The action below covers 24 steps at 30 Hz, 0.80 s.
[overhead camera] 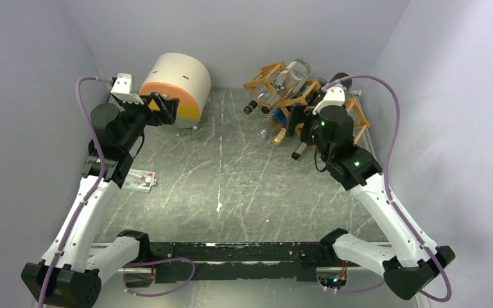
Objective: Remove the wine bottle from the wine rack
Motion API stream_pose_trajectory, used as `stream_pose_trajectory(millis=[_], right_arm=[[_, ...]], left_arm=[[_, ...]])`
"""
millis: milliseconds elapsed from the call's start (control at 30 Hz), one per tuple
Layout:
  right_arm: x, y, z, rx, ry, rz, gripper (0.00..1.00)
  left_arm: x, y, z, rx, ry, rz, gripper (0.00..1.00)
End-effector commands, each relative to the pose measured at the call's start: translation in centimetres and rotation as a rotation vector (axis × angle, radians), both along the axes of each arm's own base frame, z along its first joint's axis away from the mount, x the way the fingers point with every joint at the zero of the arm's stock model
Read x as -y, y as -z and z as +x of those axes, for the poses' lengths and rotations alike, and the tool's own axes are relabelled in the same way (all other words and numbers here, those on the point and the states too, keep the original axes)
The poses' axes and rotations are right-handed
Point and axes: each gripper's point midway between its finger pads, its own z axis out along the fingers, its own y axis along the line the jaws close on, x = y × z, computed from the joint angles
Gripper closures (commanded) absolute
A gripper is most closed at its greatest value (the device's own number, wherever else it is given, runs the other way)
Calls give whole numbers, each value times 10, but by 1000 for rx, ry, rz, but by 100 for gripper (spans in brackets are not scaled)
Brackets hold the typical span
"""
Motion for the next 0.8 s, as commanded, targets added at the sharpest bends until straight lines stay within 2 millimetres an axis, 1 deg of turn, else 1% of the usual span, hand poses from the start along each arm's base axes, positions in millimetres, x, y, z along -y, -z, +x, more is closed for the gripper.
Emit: stream_pose_trajectory(millis=[0,67,133,167,200,267,367,467,567,633,767], right_arm=[[-24,5,-6,-57,-118,32,0],[-25,13,-4,-76,-98,52,0],[-30,17,1,-90,-106,74,0],[-34,21,5,-107,-106,82,0],[-36,19,10,-116,-98,96,0],[-37,22,21,-158,-68,115,0],[-26,28,41,-232,-1,168,0],[-6,32,55,-277,78,224,0],[24,47,62,-323,167,266,0],[38,57,64,-343,198,286,0],[45,67,65,-349,212,288,0]], left_arm=[[11,-13,2,70,87,-37,1],[14,-9,4,60,108,-36,1],[17,-8,4,63,125,-39,1],[18,-8,5,65,133,-40,1],[18,-7,5,66,133,-40,1],[19,-7,6,67,136,-43,1],[23,-9,5,68,162,-50,1],[29,-9,4,74,196,-55,1],[35,-8,3,74,220,-52,1],[37,-9,1,82,231,-49,1],[40,-4,3,72,246,-54,1]])
